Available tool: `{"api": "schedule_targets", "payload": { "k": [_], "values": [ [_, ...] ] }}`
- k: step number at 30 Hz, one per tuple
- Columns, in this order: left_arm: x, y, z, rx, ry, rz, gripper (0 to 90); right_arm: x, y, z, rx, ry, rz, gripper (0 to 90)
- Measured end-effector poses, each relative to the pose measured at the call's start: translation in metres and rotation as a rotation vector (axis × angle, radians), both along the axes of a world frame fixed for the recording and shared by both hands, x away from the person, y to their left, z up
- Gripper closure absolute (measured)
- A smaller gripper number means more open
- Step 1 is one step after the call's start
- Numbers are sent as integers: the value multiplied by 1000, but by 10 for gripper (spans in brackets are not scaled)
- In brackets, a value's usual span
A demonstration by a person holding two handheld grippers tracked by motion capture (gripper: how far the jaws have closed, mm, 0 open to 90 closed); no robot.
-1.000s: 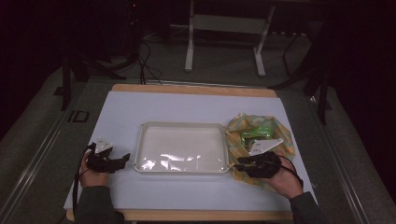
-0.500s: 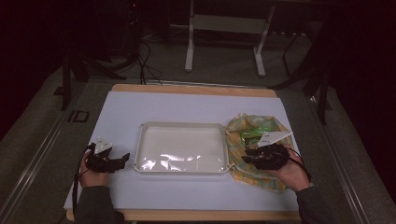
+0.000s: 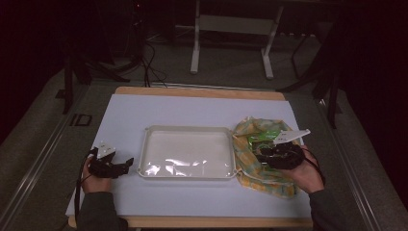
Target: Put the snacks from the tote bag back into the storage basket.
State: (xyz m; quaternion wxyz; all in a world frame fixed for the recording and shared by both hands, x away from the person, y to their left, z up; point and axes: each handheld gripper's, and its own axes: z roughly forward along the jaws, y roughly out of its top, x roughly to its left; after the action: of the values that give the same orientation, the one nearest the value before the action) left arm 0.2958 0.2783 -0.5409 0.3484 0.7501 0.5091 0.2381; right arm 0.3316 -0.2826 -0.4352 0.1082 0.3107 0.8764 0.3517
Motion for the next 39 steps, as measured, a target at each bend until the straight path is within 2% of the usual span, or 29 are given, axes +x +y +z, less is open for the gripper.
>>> {"api": "schedule_targets", "payload": {
  "k": [10,29,39],
  "values": [
    [0,-1,0,7,4,0,201,8,-13,-4,0,10,-88,577],
    [0,-1,0,9,7,-3,201,25,-41,-18,15,93,-310,436],
    [1,-1,0,10,8,-2,201,28,-55,-32,24,141,-400,399]
  ]
}}
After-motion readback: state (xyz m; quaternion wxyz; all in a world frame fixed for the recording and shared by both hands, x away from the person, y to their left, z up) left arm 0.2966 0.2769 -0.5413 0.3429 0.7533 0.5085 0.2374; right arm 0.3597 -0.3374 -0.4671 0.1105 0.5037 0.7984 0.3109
